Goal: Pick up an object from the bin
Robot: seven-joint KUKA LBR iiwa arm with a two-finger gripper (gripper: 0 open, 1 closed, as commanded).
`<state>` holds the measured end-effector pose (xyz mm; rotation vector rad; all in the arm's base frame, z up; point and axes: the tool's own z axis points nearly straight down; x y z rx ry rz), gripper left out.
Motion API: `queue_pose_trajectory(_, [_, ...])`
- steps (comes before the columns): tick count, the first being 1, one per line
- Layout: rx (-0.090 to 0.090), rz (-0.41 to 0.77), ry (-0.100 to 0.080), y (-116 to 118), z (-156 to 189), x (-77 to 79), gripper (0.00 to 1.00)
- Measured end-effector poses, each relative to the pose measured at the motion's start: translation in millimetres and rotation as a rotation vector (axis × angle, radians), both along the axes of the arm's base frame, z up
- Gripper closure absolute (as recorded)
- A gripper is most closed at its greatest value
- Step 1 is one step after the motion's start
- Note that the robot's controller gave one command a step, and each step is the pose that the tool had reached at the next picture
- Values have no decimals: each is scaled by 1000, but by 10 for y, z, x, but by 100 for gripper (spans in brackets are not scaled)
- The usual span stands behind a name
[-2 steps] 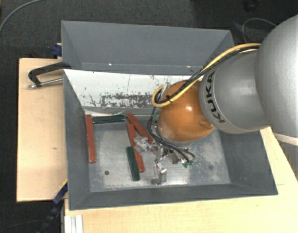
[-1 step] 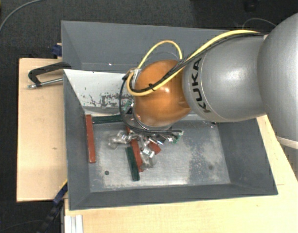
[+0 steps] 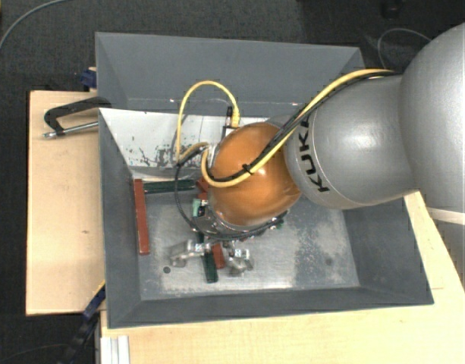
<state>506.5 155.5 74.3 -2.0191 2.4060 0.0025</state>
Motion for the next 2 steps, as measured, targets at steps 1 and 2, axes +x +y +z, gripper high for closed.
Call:
queue_pose_trajectory(1, [1, 0, -1, 1, 3, 3, 100])
queue_pose_trajectory(2, [3, 164, -6, 207, 1304, 315, 100])
